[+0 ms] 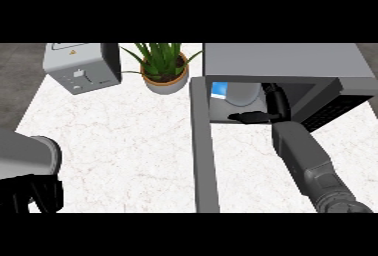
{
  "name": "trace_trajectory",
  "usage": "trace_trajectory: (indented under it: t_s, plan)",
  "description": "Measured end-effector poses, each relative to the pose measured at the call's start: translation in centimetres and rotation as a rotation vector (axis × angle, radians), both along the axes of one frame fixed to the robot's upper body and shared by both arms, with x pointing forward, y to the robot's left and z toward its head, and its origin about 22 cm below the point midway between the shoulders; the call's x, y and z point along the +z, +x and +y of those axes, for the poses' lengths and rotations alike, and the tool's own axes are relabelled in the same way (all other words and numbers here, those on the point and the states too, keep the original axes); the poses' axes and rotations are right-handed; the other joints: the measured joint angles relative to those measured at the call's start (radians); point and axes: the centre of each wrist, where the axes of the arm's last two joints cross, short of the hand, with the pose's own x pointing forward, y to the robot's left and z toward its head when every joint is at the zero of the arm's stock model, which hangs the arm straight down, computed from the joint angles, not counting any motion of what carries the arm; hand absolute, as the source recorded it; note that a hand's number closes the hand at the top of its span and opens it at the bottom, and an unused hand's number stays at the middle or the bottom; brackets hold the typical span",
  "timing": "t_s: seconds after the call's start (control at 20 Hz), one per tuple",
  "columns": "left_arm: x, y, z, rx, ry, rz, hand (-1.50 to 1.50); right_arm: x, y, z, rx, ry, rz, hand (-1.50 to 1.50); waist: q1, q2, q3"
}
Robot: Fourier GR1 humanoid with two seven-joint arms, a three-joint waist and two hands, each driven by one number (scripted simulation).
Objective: Pick up the milk, place it into the microwave and close the microwave
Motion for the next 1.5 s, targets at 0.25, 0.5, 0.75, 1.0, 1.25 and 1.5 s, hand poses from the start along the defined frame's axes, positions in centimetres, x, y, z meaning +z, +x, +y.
trace_trajectory:
  t_s: [0.25,0.5,0.75,1.0,1.25,1.5]
  plan:
    - [-0.2,0.6,-1.2,-0.022,0.001,0.035,1.5,-2.7,-2.4,-0.9,0.027,0.05,0.02,-1.5,-0.021,-0.009,-0.001]
    - [-0.2,1.2,-3.8,-0.071,0.022,0.047,1.5,-4.5,-4.7,-2.2,0.039,0.055,0.03,-1.5,-0.036,-0.015,-0.002]
    - [-0.4,2.6,-6.1,-0.114,0.069,0.039,1.5,-6.6,-8.1,-3.7,0.02,0.061,0.049,-1.5,-0.053,-0.02,-0.003]
    - [-0.9,4.8,-9.4,-0.162,0.115,0.02,1.5,-7.5,-11.7,-5.9,0.005,0.063,0.042,-1.5,-0.062,-0.019,-0.004]
    - [-2.1,6.7,-13.3,-0.235,0.183,0.014,1.5,-7.1,-15.3,-8.0,0.0,0.068,0.035,-1.5,-0.063,-0.016,-0.004]
    - [-5.3,8.2,-16.6,-0.297,0.272,0.038,1.5,-5.9,-18.9,-9.9,0.009,0.054,0.005,-1.5,-0.067,-0.013,-0.004]
